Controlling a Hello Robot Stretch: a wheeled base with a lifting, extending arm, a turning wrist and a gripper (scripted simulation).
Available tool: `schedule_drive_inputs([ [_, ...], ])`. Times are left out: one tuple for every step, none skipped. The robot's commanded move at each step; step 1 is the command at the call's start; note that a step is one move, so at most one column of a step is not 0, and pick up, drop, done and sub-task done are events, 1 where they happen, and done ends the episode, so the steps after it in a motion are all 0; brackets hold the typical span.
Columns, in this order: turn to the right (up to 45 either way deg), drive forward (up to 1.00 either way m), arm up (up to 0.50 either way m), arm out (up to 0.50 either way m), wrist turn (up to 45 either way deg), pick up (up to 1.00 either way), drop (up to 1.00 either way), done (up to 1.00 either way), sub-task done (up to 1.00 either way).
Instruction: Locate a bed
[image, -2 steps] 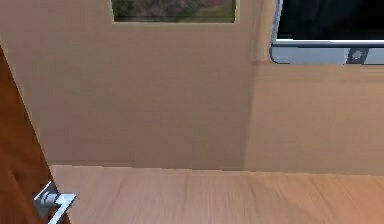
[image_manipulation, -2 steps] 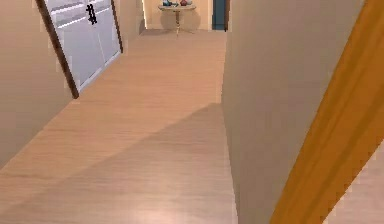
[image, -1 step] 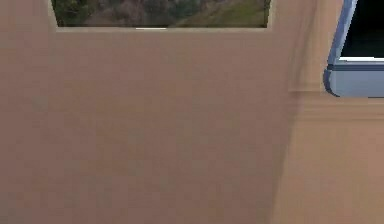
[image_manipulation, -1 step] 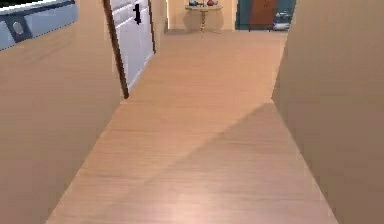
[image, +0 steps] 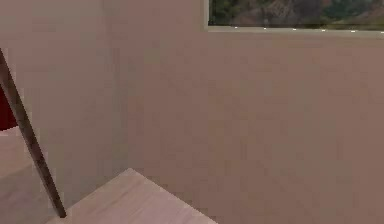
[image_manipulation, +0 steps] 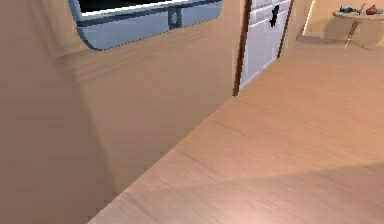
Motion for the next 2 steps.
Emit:
schedule_drive_inputs([
  [0.0,0.25,0.00,0.00,0.0,0.00,0.00,0.00,0.00],
  [-45.0,0.00,0.00,0.00,0.0,0.00,0.00,0.00,0.00],
])
